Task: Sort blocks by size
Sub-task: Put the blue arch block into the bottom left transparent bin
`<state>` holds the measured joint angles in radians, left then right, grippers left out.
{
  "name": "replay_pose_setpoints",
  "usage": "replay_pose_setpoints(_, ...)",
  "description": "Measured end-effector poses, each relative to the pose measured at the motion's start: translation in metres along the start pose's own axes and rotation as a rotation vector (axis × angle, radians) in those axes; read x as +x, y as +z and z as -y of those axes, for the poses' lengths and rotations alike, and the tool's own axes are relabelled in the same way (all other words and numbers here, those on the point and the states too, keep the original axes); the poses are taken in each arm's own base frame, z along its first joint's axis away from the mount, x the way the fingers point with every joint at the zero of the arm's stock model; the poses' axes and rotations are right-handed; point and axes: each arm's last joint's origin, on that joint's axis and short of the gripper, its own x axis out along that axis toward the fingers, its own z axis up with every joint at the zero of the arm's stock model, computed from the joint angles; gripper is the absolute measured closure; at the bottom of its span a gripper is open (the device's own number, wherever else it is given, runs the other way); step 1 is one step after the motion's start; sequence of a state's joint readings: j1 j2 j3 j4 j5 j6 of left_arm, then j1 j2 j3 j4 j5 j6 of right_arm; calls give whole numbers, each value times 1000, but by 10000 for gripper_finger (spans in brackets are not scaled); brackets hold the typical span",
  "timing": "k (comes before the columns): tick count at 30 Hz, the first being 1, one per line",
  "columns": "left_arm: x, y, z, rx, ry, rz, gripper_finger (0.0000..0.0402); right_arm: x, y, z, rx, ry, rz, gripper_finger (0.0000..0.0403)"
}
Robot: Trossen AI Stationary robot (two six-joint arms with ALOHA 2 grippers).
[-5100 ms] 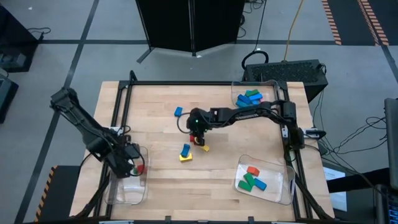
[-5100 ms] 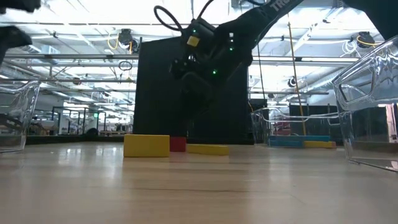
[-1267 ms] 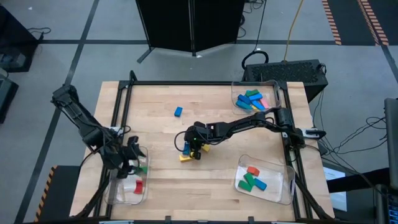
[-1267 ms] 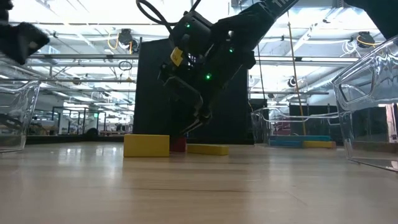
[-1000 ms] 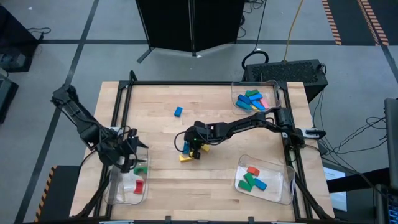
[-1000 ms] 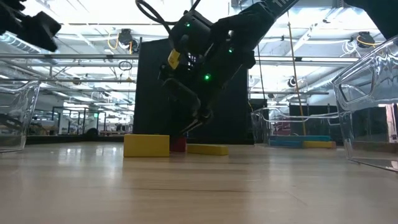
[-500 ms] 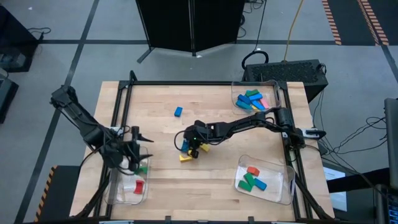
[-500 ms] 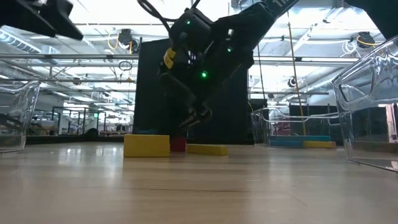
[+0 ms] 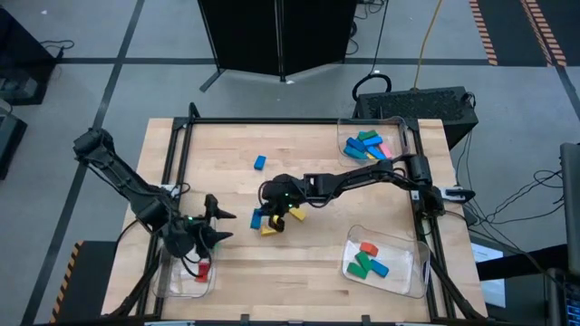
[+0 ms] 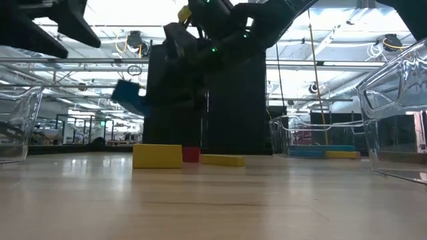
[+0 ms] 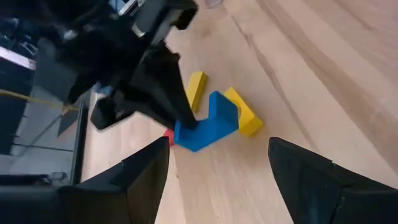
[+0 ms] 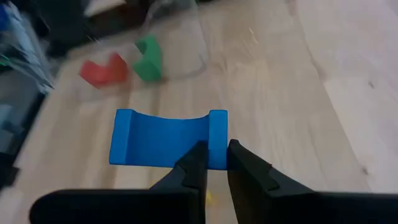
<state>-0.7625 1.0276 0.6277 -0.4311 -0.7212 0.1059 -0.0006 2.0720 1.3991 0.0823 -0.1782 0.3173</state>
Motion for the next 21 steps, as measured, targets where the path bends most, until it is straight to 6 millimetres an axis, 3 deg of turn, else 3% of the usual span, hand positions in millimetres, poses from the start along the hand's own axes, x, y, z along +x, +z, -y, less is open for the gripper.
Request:
replay_pose_setpoints(12,35,10,4,139,46,-17,128,-2,11,-2,28,142,71,360)
replay_pose_setpoints(21,44,13,4,158,45,3,128,-2,15,-4,44,180,102,360)
